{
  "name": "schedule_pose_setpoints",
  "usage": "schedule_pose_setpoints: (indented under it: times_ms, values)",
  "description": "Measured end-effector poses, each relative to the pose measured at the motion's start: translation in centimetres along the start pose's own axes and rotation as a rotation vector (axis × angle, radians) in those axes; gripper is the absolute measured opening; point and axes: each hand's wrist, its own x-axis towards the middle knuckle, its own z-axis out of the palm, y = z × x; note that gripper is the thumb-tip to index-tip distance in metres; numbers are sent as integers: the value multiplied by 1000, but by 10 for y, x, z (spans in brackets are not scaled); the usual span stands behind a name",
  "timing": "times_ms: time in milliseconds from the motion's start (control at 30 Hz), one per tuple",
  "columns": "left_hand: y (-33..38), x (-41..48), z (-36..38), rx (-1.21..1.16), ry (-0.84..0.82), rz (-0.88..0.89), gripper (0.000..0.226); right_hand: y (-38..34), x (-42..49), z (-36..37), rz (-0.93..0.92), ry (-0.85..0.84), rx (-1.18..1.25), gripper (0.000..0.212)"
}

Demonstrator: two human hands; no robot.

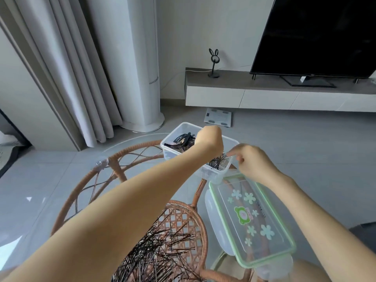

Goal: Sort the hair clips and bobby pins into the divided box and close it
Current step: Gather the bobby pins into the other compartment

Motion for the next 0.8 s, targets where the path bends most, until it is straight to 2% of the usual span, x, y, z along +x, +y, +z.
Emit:
schedule_pose_setpoints:
  times_ms: [100, 167, 233, 300, 333, 367, 400, 433, 500, 533, 600, 700, 800]
  values:
    - [-1, 6, 13, 149, -139, 60, 52, 0, -7, 5, -44, 2, 13, 53]
    - [-5, 4, 9, 134, -162, 108, 42, 2, -8, 10, -76, 10, 3, 46]
    - [-12, -9, 2, -63, -20, 119, 11, 6, -6, 14, -104, -8, -24, 34]
    - [-23, -39, 1, -183, 261, 134, 15, 8, -5, 16, -119, -31, -24, 22]
    - [-33, -56, 5, -212, 372, 199, 17, 8, -5, 16, -127, -36, -2, 17]
    - [-43, -72, 13, -202, 394, 286, 20, 7, -6, 16, -138, -35, 21, 13]
    - [-55, -85, 24, -149, 322, 367, 25, 7, -6, 16, -147, -32, 38, 12]
    - [-65, -94, 37, -72, 181, 417, 30, 6, -7, 16, -151, -31, 43, 11]
    - [-81, -101, 60, 44, -112, 421, 39, 2, -9, 17, -155, -31, 39, 12]
    - [-85, -100, 69, 55, -182, 408, 43, 1, -9, 17, -156, -25, 41, 13]
    - [-87, -102, 79, 61, -203, 414, 48, -3, -12, 19, -157, -12, 57, 14]
    - [-96, -117, 77, 9, -174, 447, 42, -11, -16, 22, -152, 9, 72, 14]
    - [-116, -143, 67, -72, -225, 491, 38, -22, -17, 29, -161, 22, 57, 13]
